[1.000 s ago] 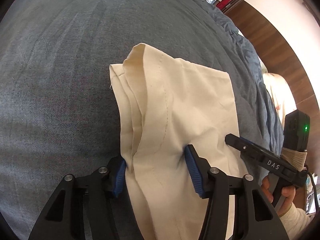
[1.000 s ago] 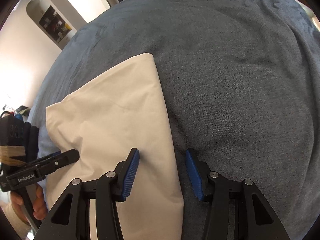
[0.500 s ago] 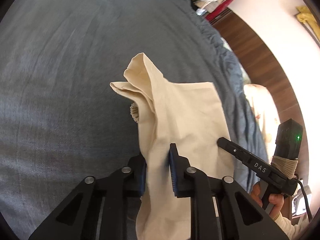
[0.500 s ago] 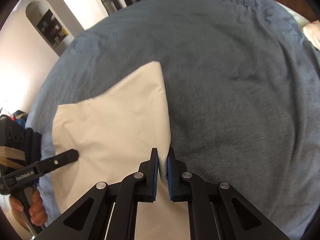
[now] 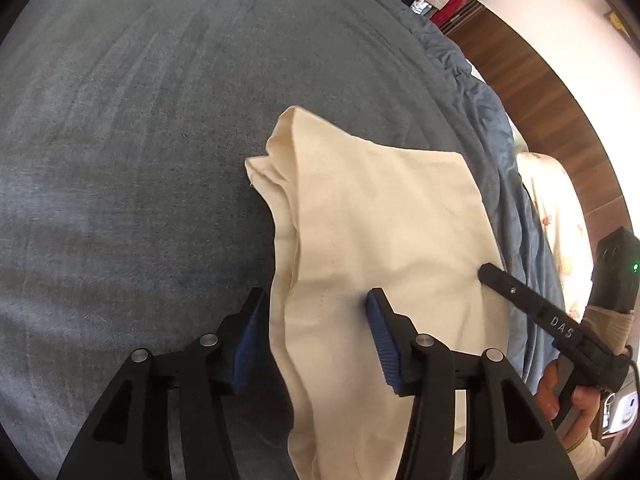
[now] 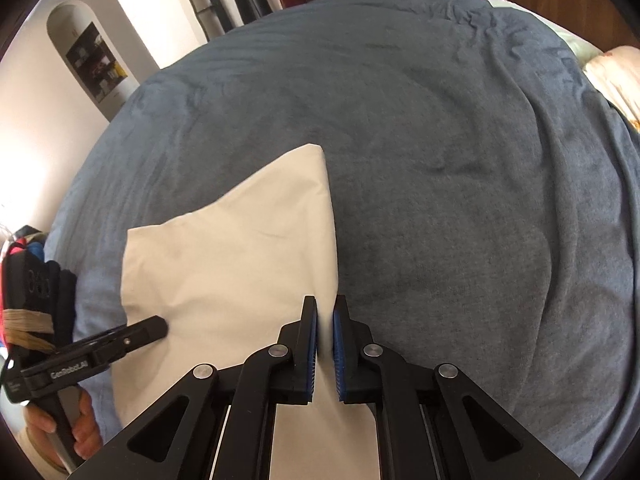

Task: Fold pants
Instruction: 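Grasp the folded shorts' edge with the left gripper and lift them, then carry the held shorts with the left gripper over the stack of folded clothes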

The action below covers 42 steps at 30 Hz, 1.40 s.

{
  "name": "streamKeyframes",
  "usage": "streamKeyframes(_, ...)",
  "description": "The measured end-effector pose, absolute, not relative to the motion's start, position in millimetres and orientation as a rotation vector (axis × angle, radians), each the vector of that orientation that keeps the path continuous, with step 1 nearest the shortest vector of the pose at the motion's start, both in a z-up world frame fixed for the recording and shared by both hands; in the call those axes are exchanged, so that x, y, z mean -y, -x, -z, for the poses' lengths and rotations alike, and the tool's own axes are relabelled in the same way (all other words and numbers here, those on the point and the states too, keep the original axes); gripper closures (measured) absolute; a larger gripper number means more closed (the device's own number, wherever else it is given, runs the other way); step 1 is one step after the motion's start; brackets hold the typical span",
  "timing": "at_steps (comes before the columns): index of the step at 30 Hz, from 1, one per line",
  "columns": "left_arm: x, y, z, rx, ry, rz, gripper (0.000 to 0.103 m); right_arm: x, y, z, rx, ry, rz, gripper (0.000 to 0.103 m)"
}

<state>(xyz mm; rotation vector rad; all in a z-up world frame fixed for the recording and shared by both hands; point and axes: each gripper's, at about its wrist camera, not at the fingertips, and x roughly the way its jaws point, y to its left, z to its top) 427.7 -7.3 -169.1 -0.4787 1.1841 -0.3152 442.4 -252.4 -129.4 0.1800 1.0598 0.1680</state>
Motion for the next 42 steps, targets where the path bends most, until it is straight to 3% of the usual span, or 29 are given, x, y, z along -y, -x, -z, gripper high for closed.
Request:
streamKeyframes(6, 12, -445, 190, -1.213, 0.582, 0.327, 0.053, 258, -447, 148, -1.09, -0.174, -0.132, 0.094)
streamKeyframes(7, 12, -446, 192, -1.213, 0.597, 0.338, 0.059, 258, -448, 151, -1.095, -0.177, -0.13, 0.094)
streamKeyframes(17, 9, -439, 163, -1.162, 0.619, 0.389, 0.081, 254, -442, 143, -1.074, -0.171, -0.117, 0.094)
streamKeyframes(30, -31, -396, 70, -0.997, 0.585, 0.372, 0.081, 227, -399, 57, -0.926, -0.167, -0.17, 0.094)
streamKeyframes(42, -140, -324, -13, -0.843, 0.584, 0.256, 0.081, 126, -375, -14, -0.828, -0.14, -0.315, 0.094)
